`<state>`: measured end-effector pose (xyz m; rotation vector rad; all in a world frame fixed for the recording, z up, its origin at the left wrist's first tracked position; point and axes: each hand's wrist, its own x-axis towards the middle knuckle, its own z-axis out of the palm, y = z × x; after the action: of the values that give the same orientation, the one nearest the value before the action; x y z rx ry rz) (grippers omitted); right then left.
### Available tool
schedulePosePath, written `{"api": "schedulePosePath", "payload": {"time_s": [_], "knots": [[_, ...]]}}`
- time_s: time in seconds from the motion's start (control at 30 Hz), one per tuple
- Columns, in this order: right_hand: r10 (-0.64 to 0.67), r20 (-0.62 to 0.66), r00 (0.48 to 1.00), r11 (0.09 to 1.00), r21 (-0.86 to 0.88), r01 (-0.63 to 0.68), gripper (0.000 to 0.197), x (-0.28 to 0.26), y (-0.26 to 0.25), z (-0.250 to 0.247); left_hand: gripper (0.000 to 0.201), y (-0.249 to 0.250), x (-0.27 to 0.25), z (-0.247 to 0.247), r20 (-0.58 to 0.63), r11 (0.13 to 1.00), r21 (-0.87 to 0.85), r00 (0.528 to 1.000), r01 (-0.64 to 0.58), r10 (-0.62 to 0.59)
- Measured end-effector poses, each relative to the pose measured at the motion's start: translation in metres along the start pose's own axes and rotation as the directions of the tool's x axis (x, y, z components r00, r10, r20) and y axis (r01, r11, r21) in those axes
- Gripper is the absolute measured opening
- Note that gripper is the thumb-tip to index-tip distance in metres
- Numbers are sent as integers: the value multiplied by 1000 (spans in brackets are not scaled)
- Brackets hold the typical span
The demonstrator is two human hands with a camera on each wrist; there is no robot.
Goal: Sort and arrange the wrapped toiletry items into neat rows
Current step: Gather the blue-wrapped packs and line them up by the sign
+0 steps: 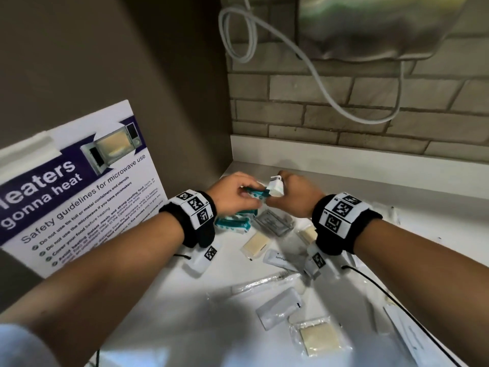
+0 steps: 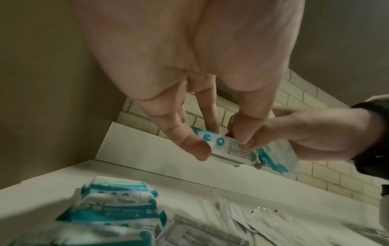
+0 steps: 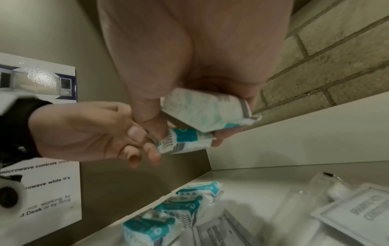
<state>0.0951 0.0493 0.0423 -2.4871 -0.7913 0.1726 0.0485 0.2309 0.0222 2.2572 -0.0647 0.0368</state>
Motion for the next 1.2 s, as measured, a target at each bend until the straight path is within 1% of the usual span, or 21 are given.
{"api": "schedulePosePath", "payload": {"time_s": [0.07, 0.1, 0.17, 0.27, 0.3, 0.4, 0.43, 0.5, 0.6, 0.67, 0.73, 0.77, 0.83, 0.87, 0.93, 0.97, 1.03, 1.07, 1.13, 1.17, 1.2], "knots": [[-15, -9, 1000, 997, 71, 16, 30, -4, -3, 0, 28, -2, -3, 4, -98, 999, 30, 995, -17, 20], [-20, -9, 1000, 995, 100, 21, 29, -5, -5, 0, 25, -4, -5, 5, -134, 999, 32, 990, -29, 33], [-24, 12, 1000, 992, 128, 22, 34, -7, -5, 1, 26, -6, -9, 9, -171, 998, 32, 984, -50, 55], [-2, 51, 999, 993, 116, -4, 43, -9, -5, 8, 26, -12, -15, 14, -198, 996, 64, 977, -64, 75], [12, 61, 998, 993, 115, -18, 46, -11, -3, 10, 27, -13, -16, 17, -197, 997, 55, 978, -54, 64], [50, 99, 994, 995, 81, -58, 54, -14, 0, 16, 36, -17, -19, 22, -144, 998, -27, 987, 62, -65], [56, 119, 991, 994, 85, -66, 55, -14, 2, 19, 40, -18, -19, 24, -127, 996, -33, 988, 87, -91], [62, 166, 984, 992, 97, -78, 62, -17, 5, 22, 46, -18, -21, 27, -124, 998, 2, 990, 67, -67], [35, 191, 981, 994, 92, -53, 67, -20, 10, 24, 47, -11, -28, 30, -137, 995, 95, 990, -27, 40], [15, 184, 983, 991, 127, -39, 63, -20, 13, 22, 55, -9, -32, 27, -79, 982, 186, 995, -41, 56], [-5, 200, 980, 990, 140, -24, 60, -20, 14, 19, 64, -9, -34, 24, 8, 966, 258, 1000, -17, 15], [-14, 208, 978, 988, 156, -19, 59, -19, 16, 17, 63, -7, -35, 22, 44, 974, 228, 999, 13, -23], [-39, 233, 972, 970, 240, -19, 54, -20, 15, 13, 51, -5, -36, 19, 95, 982, 178, 992, 61, -79], [-44, 235, 971, 950, 311, -32, 48, -19, 14, 10, 45, -4, -36, 18, 98, 978, 198, 992, 59, -80], [20, 191, 981, 906, 412, -98, 38, -14, 16, 6, 40, -6, -37, 16, 80, 979, 200, 995, 50, -67], [77, 153, 985, 887, 440, -138, 40, -12, 16, 3, 41, -8, -37, 15, 68, 983, 173, 995, 57, -70], [166, 105, 981, 826, 528, -197, 55, -10, 15, -2, 42, -9, -40, 13, 34, 993, 102, 997, 61, -65], [165, 99, 981, 802, 565, -192, 51, -11, 14, -5, 43, -9, -41, 11, 15, 996, 71, 998, 58, -59], [130, 117, 985, 781, 599, -174, 24, -14, 11, -11, 46, -7, -45, 9, -14, 999, 35, 999, 29, -29], [124, 125, 984, 762, 624, -175, 16, -13, 14, -12, 47, -6, -46, 7, -21, 1000, 25, 1000, 10, -10], [114, 122, 986, 739, 653, -166, 14, -13, 16, -13, 47, -4, -47, 6, -29, 1000, 22, 1000, -8, 9]]}}
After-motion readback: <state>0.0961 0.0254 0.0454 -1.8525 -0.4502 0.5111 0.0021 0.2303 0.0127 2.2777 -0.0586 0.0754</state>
